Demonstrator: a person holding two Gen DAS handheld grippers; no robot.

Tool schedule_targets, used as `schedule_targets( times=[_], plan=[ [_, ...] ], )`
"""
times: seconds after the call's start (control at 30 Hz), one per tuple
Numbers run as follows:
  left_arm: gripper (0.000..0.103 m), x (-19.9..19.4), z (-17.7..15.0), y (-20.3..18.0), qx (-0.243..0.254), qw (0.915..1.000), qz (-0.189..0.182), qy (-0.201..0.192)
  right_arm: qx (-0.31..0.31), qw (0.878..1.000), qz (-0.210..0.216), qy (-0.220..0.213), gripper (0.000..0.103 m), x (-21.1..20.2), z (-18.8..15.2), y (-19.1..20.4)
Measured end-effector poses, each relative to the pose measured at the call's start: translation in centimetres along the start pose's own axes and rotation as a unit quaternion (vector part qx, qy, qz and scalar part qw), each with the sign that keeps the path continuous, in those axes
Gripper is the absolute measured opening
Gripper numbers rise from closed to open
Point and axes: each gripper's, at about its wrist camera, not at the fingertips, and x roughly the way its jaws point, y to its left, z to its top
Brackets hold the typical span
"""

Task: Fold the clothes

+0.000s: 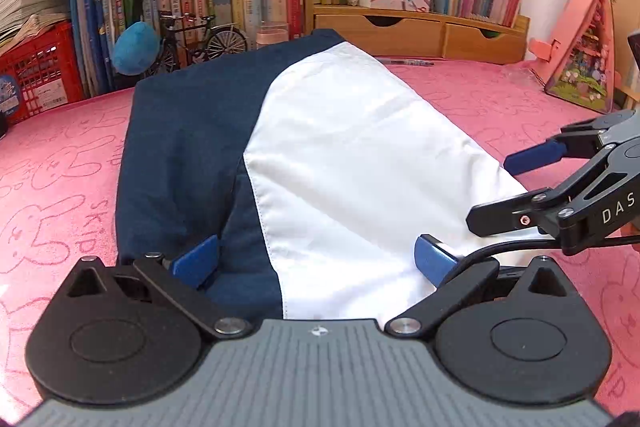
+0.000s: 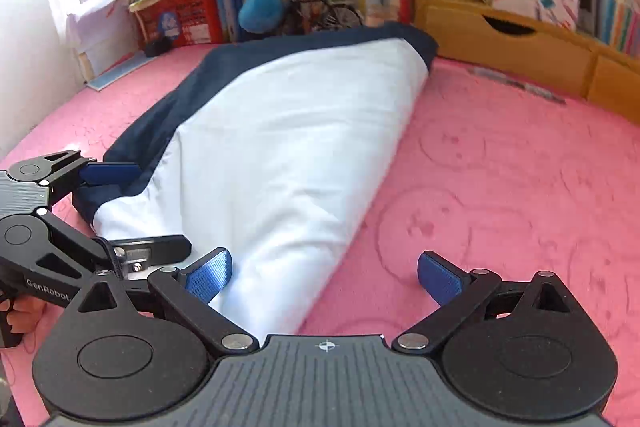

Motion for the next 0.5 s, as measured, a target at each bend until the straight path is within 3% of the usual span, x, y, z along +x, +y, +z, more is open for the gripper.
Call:
schedule_targets(
  times=[0.07,0.23,0.37,0.47,0.5],
  plan=[
    [0.103,0.0,-0.1,-1.0,0.031,0.9995,-0.009,0.002,0.012,1.0,-0.011,-0.015,0.1,-1.4,-1.6,-0.6],
    [0.103,0.3,-0.5,-0.3,0.02,0.9994,-0.03,-0.002,0.009,0.994,-0.037,-0.105,0.1,-3.4,-1.9,0.8],
    [0.103,-0.4,-0.7,-0.7,0.028,0.9993,-0.025,-0.004,0.035,0.984,-0.092,-0.151,0.102,-1.5,1.3,0.5],
    [0.103,-2.2,-1.1,-0.9,0.041,0.9991,-0.009,0.009,0.094,0.974,-0.081,-0.189,0.102,-1.6,3.2,-1.0],
    [0.103,-3.3,-1.1,-0.5,0.029,0.9992,-0.026,0.01,0.114,0.97,-0.077,-0.202,0.102,-1.7,3.8,-1.5]
  ],
)
